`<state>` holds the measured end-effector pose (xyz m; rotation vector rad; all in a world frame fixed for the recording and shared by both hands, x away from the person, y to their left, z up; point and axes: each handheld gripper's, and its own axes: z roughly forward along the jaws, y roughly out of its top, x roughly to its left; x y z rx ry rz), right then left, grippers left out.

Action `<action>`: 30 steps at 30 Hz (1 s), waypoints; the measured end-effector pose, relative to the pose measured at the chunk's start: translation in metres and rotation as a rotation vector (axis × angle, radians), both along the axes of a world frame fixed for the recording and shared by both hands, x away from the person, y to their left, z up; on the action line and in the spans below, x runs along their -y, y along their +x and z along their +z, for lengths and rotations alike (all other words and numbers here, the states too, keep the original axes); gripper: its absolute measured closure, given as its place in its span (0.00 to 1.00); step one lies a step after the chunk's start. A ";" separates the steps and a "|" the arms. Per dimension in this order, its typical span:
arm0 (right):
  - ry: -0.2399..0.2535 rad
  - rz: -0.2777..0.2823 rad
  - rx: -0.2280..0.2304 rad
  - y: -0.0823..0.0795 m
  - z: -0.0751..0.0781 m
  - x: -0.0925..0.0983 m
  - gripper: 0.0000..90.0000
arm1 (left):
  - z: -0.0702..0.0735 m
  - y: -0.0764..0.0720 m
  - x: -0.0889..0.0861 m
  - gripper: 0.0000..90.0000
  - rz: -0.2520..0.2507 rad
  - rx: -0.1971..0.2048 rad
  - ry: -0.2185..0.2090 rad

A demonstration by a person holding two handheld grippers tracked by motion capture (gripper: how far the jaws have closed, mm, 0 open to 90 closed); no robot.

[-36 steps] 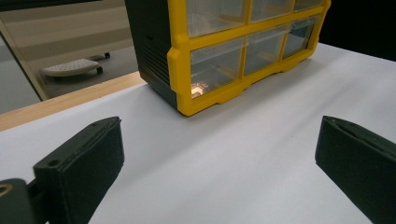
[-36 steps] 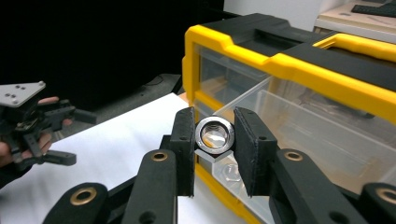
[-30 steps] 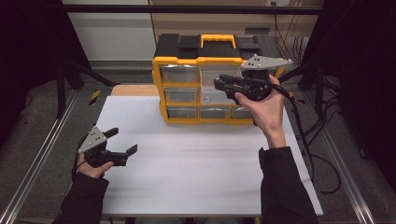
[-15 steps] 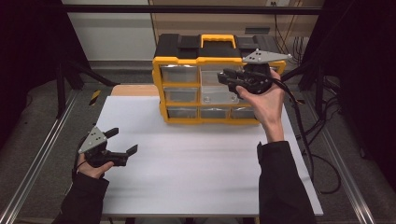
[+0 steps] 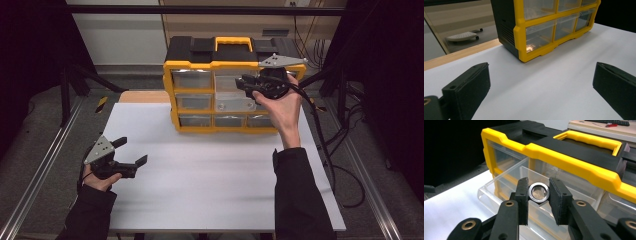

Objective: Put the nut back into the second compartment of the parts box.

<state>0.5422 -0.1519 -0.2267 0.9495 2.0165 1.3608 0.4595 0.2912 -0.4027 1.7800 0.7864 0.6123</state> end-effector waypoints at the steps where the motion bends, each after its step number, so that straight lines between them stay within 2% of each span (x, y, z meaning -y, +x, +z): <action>1: -0.004 0.000 -0.003 0.001 -0.001 0.000 0.78 | 0.000 0.000 0.000 0.00 0.000 0.000 0.000; 12: -0.006 -0.002 -0.020 0.007 -0.010 -0.002 0.78 | 0.000 0.000 0.000 0.01 0.000 0.000 0.002; 21: -0.008 -0.039 -0.041 0.014 -0.013 -0.005 0.78 | 0.000 0.000 0.000 0.01 0.000 0.001 0.001; 26: 0.007 -0.044 -0.036 0.014 -0.012 -0.004 0.67 | 0.000 0.000 0.000 0.01 -0.001 0.000 0.003; 30: 0.034 -0.012 0.002 0.006 -0.009 -0.003 0.57 | -0.001 0.001 0.000 0.00 0.000 -0.001 0.003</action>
